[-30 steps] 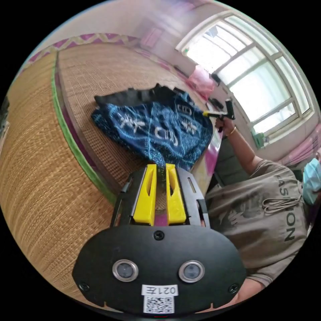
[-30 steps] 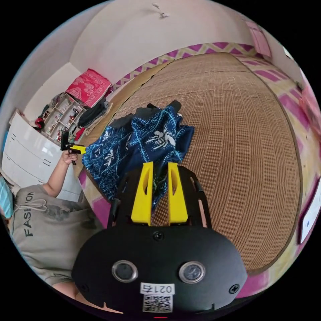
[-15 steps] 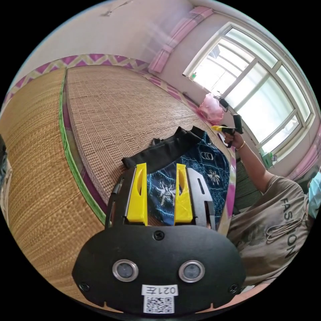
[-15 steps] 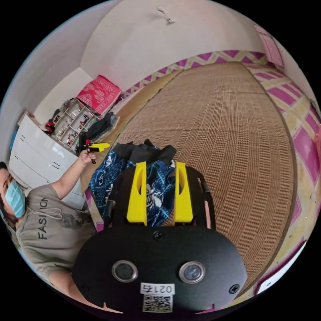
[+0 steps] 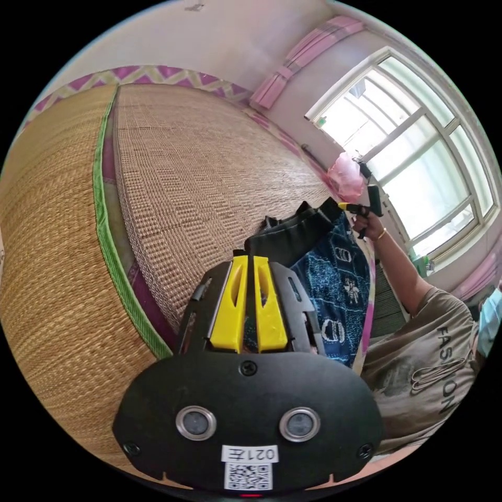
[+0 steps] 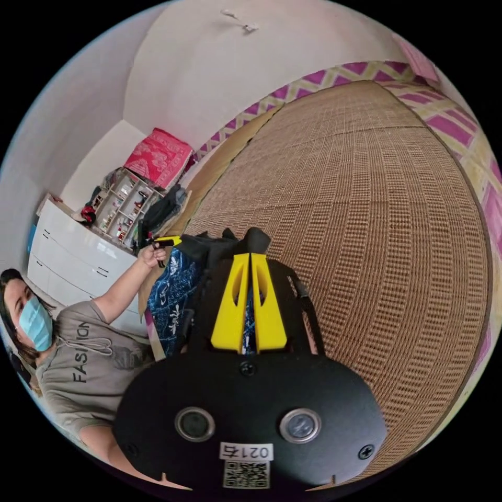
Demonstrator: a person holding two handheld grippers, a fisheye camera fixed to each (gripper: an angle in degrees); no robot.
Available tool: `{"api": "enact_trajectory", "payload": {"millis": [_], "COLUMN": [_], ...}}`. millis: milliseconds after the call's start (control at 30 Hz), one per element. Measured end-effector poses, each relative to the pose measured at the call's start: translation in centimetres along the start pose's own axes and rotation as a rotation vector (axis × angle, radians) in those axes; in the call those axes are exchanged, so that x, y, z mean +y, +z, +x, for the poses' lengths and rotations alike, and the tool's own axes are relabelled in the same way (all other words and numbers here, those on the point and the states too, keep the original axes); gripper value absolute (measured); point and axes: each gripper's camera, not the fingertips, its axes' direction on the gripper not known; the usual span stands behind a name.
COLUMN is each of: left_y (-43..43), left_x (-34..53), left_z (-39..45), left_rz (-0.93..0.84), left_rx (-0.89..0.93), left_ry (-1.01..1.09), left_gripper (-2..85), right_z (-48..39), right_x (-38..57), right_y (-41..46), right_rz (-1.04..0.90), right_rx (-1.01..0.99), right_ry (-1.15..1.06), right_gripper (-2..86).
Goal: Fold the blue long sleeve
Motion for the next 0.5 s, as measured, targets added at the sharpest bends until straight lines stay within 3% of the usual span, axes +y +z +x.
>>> {"api": "enact_trajectory", "payload": {"millis": [200, 367, 500], "left_y": [-7.9, -15.0, -17.0], "left_x": [5.3, 15.7, 24.5], "left_z": [9.1, 21.8, 27.9], "left_rz": [0.153, 0.214, 0.286], "left_rx": [0.083, 0.076, -0.21], "left_ry": [0.247, 0.544, 0.45], "left_gripper": [-1.0, -1.0, -1.0], "right_z": [-4.9, -17.0, -21.5], "right_x": [5.7, 19.1, 29.4], "right_y": [-7.1, -15.0, -17.6], "right_rz": [0.145, 0.191, 0.271], "right_rx": [-0.198, -0.291, -0.192], "right_ry": [-0.142, -0.511, -0.535], "right_gripper": [-0.7, -0.7, -0.9]}}
